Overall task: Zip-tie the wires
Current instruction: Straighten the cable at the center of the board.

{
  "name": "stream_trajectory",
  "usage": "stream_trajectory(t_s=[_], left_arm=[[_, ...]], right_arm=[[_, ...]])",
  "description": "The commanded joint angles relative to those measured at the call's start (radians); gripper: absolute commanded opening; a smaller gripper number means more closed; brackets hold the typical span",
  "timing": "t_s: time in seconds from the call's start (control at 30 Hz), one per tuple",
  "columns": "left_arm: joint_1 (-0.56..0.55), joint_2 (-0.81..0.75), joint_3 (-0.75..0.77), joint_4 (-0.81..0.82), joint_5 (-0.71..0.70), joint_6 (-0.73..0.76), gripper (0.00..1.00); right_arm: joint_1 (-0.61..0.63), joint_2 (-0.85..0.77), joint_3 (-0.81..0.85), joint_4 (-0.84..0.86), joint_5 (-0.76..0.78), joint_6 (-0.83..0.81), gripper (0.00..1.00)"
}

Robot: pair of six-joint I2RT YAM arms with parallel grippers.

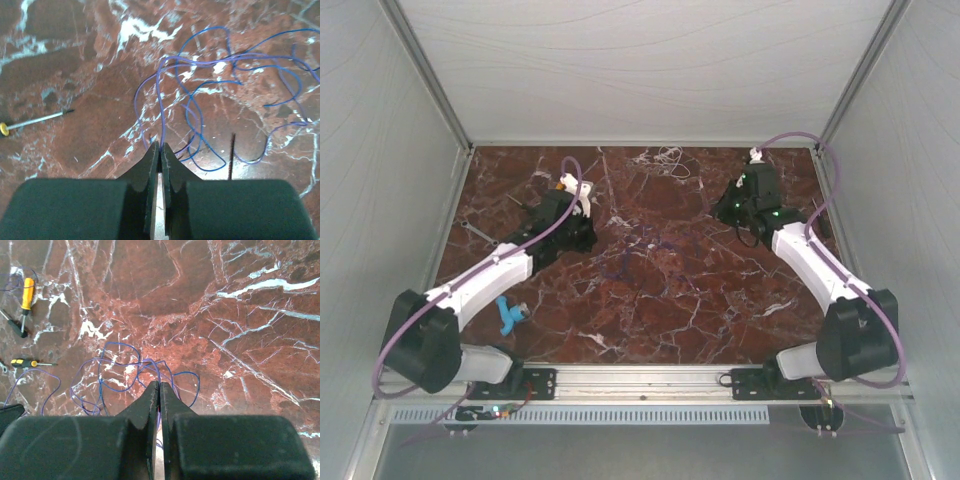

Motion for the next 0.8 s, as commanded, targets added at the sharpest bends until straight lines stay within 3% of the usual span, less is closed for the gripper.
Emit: stream_trajectory(t_s=[0.0,0.43,0.77], left_arm=[[-0.004,0.056,0.035,-0.023,-0.077,-0.072,0.00],[-0.004,0.126,-0.012,-0.018,-0.109,-0.151,0.00],[-0.017,0.180,-0.047,-0.004,-0.097,-0.186,0.00]], right_arm=[[0.010,0.058,0.006,0.064,-0.004,0.012,0.00],[0.053,0.271,0.068,0.045,-0.008,-0.012,0.00],[0.072,0.330,0.089,0.020,0.066,-0.030,0.00]])
